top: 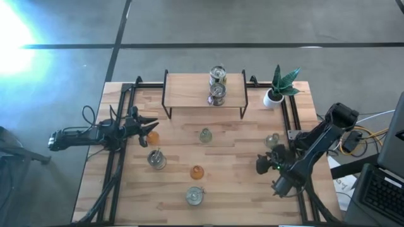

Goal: Pick & Place candle stick holders
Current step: Put the right green candle holder on the shelf

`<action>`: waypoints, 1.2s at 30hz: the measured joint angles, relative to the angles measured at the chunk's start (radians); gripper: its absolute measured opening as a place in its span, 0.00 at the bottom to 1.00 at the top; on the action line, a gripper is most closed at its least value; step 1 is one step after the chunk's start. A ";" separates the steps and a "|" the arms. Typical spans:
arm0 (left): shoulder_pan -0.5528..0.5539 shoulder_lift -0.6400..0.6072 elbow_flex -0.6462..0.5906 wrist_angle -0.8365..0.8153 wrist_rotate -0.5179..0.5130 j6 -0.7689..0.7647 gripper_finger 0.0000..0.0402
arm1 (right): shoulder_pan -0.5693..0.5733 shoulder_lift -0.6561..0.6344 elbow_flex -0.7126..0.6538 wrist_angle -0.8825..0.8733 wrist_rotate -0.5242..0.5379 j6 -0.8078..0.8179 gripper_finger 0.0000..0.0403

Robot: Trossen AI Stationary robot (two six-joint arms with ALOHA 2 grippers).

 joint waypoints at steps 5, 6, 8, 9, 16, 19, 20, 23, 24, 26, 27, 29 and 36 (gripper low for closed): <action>0.000 0.000 0.000 0.001 0.000 0.000 0.23 | 0.027 -0.006 0.000 -0.157 -0.026 0.031 0.56; 0.000 0.000 0.000 0.002 0.000 0.000 0.23 | 0.028 -0.006 0.000 -0.178 -0.030 0.031 0.56; 0.000 0.000 0.000 0.003 0.000 0.000 0.23 | 0.029 -0.006 0.000 -0.213 -0.034 0.032 0.56; 0.000 0.000 0.000 0.003 0.000 0.000 0.23 | 0.029 -0.006 -0.001 -0.229 -0.038 0.032 0.56; 0.000 0.000 0.000 0.003 0.000 0.000 0.23 | 0.029 -0.006 -0.042 -0.236 -0.057 0.030 0.56; 0.000 0.000 0.000 0.002 0.000 0.000 0.23 | 0.028 -0.003 -0.047 -0.227 -0.061 0.020 0.56; 0.000 0.000 0.000 0.002 0.000 0.000 0.23 | 0.028 0.000 -0.045 -0.227 -0.063 0.021 0.56; 0.000 0.000 0.000 0.002 0.000 0.000 0.23 | 0.027 0.015 -0.045 -0.226 -0.072 0.020 0.56; 0.000 0.000 0.000 0.002 0.000 0.000 0.23 | 0.023 0.022 -0.045 -0.226 -0.076 0.019 0.56; 0.000 0.000 0.000 0.002 0.000 0.000 0.23 | 0.007 0.036 -0.045 -0.217 -0.100 0.028 0.56; 0.000 0.000 0.000 0.002 0.000 0.000 0.23 | -0.003 0.038 -0.047 -0.205 -0.115 0.037 0.56; 0.000 0.000 0.000 0.002 0.000 0.000 0.23 | -0.024 0.045 -0.054 -0.184 -0.122 0.044 0.56; 0.000 0.000 0.000 0.001 0.000 0.000 0.23 | -0.122 0.085 -0.058 -0.181 -0.115 0.046 0.56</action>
